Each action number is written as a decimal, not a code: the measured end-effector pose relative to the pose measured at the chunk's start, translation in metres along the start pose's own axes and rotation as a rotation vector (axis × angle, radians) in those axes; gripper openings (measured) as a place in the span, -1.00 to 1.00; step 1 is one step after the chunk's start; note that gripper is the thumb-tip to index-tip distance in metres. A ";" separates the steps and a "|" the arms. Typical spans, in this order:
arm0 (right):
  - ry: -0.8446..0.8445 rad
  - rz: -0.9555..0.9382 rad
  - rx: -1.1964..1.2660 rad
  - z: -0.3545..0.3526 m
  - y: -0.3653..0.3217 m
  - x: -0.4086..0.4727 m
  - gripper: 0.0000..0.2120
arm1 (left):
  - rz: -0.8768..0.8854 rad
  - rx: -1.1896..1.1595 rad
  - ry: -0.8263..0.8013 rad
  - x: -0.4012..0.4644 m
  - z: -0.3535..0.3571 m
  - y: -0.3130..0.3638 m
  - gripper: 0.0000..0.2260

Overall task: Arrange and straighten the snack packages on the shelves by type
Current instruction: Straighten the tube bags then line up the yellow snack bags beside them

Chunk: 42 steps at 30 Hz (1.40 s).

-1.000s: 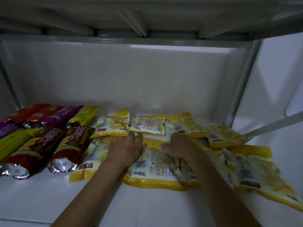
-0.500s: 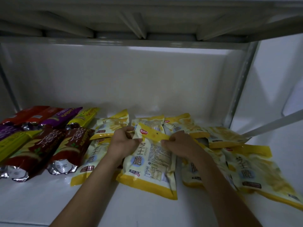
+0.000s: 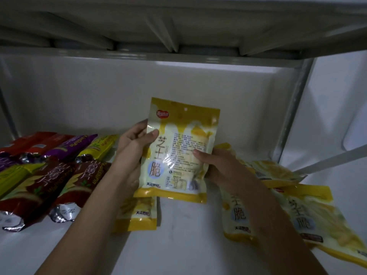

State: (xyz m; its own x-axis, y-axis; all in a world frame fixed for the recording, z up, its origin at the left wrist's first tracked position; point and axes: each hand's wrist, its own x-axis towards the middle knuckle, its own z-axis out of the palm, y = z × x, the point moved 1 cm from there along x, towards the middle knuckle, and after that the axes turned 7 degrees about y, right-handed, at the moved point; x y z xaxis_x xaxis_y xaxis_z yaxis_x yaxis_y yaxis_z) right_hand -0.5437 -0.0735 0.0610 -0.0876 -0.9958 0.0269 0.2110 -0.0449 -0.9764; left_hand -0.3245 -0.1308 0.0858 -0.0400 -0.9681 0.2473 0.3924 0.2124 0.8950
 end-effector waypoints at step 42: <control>0.164 -0.452 -0.235 0.000 -0.079 0.060 -0.67 | -0.127 0.029 -0.327 0.083 0.060 0.009 -0.59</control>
State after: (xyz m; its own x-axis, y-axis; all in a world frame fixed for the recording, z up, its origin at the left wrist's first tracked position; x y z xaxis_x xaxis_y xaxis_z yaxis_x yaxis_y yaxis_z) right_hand -0.5653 -0.1295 0.1395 -0.2746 -0.8546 0.4408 -0.1049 -0.4290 -0.8972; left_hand -0.3794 -0.2016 0.1366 -0.3811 -0.8942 0.2349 0.3389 0.1013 0.9354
